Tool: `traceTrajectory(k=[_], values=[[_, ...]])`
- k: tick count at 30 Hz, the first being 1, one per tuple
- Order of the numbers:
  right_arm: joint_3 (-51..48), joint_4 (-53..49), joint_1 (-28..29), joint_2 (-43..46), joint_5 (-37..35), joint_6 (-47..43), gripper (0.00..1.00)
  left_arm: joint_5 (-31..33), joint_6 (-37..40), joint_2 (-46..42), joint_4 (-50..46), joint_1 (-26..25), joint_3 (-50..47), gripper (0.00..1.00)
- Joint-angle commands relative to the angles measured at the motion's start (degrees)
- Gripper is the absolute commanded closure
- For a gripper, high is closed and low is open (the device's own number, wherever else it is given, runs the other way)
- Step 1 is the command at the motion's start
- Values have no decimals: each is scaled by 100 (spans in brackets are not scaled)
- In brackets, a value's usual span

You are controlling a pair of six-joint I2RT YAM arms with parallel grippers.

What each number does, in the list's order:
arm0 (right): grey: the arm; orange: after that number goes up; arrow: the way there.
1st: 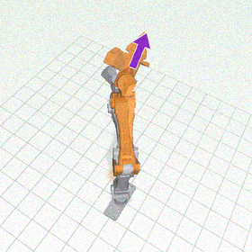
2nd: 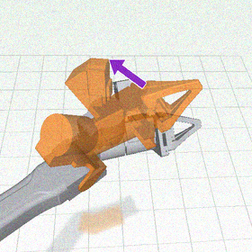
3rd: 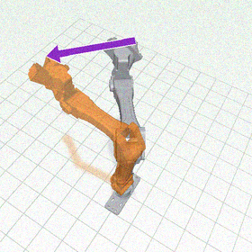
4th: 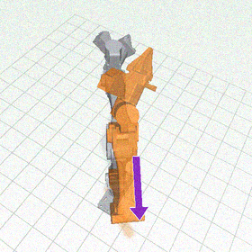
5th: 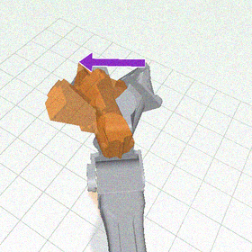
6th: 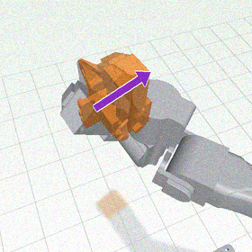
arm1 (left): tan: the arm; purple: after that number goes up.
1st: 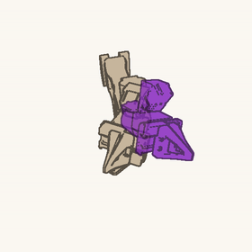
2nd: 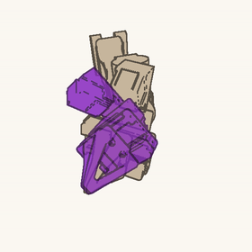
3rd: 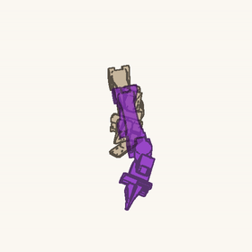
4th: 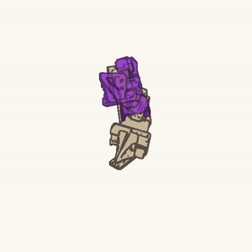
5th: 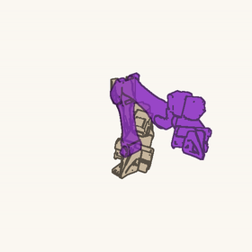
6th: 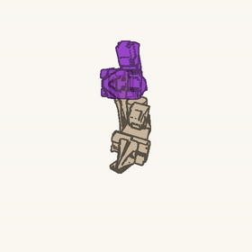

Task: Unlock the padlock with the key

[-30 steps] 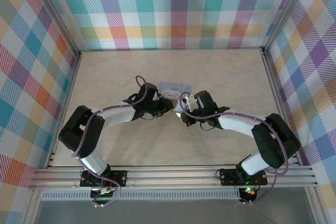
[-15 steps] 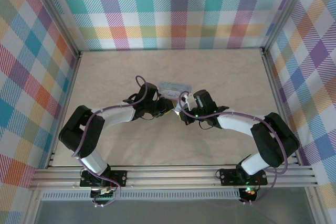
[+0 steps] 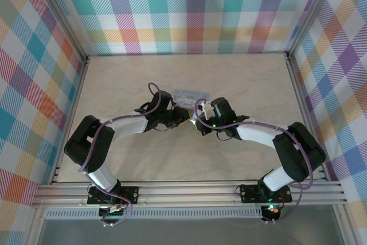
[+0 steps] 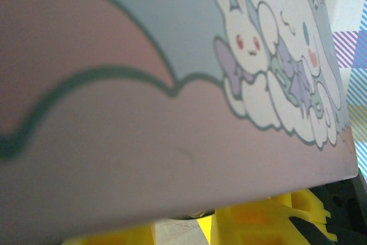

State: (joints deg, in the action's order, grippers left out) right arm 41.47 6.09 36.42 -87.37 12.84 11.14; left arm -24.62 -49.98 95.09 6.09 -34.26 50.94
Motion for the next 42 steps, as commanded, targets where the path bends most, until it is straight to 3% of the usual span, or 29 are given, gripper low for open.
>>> traceTrajectory(k=[1,42], values=[[175,230,39,-111,34,77,99,-166,-66,-11,90,-62,154,89],[227,1072,49,-332,377,462,99,-262,-224,-7,226,-80,184,89]])
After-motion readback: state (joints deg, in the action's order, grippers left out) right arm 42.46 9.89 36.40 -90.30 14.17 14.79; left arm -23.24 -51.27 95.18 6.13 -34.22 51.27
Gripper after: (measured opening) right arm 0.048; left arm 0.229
